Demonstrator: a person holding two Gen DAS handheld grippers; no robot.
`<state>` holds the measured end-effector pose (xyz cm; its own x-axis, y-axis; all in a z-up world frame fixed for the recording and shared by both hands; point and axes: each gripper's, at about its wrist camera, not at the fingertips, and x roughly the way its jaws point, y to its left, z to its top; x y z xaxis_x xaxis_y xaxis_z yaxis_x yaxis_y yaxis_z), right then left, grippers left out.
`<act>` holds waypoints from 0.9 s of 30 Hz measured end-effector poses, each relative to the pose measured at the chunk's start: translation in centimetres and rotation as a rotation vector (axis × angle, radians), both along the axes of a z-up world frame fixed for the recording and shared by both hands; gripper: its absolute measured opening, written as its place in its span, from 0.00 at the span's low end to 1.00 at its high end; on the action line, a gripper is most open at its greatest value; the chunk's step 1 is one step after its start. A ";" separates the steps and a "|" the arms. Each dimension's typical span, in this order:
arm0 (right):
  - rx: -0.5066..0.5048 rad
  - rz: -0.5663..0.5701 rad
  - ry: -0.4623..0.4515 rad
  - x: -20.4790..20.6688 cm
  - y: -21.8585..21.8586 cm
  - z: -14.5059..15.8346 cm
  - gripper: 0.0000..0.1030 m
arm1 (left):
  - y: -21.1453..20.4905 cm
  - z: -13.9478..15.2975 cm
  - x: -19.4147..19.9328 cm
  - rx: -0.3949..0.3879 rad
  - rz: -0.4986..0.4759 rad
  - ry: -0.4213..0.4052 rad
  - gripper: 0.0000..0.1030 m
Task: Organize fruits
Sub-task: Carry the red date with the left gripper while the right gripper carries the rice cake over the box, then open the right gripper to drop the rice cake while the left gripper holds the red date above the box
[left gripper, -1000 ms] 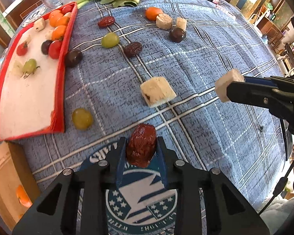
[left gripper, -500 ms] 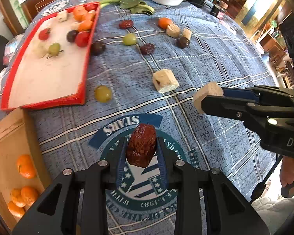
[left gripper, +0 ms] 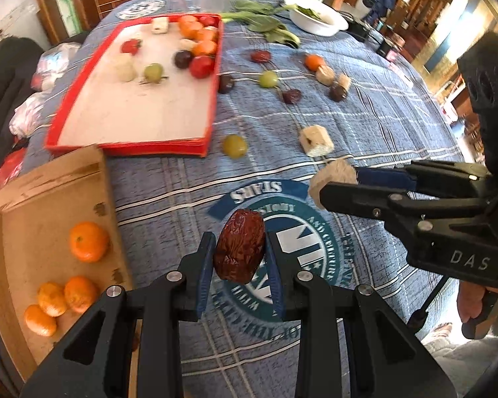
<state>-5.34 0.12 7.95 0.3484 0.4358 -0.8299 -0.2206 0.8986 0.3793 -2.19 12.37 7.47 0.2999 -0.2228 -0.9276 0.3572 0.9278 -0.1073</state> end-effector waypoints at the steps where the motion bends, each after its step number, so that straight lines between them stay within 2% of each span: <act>1: 0.001 0.010 -0.001 0.1 0.5 0.1 0.29 | 0.6 0.2 0.0 -0.007 0.013 -0.001 0.26; 10: 0.015 0.100 -0.018 0.4 5.1 1.0 0.29 | 9.5 2.7 1.1 -0.054 0.200 -0.029 0.26; 14: 0.052 0.142 -0.011 0.5 7.3 1.1 0.29 | 13.3 3.1 1.7 -0.058 0.269 -0.038 0.27; 20: 0.064 0.245 -0.016 0.4 12.0 1.1 0.29 | 17.4 2.2 2.5 -0.065 0.348 -0.020 0.27; 27: 0.022 0.312 -0.044 1.1 16.5 0.9 0.29 | 20.3 0.3 2.9 -0.065 0.394 0.013 0.27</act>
